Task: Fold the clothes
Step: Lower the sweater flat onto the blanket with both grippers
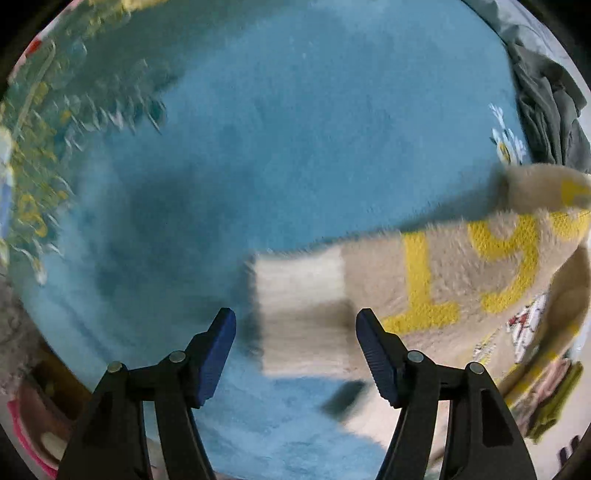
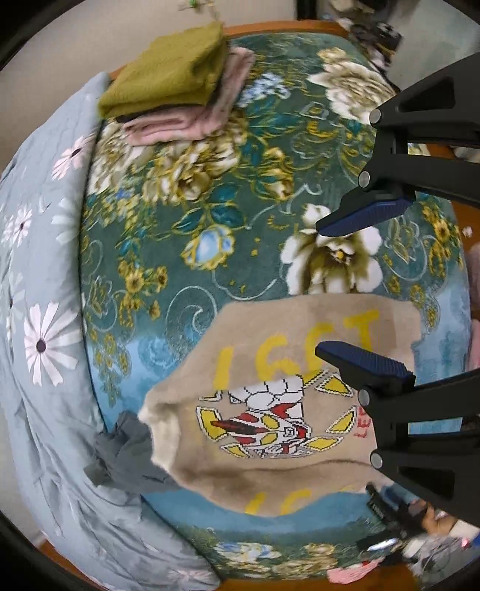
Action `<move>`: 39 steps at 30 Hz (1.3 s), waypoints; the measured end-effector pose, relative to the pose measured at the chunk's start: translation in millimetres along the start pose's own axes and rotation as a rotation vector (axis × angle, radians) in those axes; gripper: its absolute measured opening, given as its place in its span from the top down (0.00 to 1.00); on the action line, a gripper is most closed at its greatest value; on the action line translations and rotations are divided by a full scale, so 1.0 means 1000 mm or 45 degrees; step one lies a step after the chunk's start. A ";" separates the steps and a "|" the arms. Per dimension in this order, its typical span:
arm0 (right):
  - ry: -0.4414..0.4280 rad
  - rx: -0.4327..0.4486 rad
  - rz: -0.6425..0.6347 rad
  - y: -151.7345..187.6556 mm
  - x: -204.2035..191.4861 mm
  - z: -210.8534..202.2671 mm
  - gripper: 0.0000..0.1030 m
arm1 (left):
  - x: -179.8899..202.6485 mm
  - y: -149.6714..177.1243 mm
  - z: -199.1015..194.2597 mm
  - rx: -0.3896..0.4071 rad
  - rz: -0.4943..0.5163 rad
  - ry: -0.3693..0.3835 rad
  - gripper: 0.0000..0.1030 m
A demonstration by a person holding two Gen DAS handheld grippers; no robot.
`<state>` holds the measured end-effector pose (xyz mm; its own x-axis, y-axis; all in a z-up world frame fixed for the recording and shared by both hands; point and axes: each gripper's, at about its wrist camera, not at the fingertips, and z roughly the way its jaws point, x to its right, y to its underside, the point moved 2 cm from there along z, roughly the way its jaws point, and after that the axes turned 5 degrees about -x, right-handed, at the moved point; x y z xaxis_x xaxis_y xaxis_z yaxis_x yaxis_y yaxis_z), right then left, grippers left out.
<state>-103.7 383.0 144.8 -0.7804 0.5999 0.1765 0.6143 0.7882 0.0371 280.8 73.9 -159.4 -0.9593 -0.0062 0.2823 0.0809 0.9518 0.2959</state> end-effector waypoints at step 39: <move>-0.153 0.005 -0.206 0.002 -0.016 0.033 0.39 | -0.009 -0.066 -0.198 0.639 -0.125 -0.317 0.86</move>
<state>-93.8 379.7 110.0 -0.8774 0.4772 0.0495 0.4794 0.8761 0.0513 337.8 -49.7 -1.0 -0.9956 -0.0870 0.0335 -0.0916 0.9799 -0.1770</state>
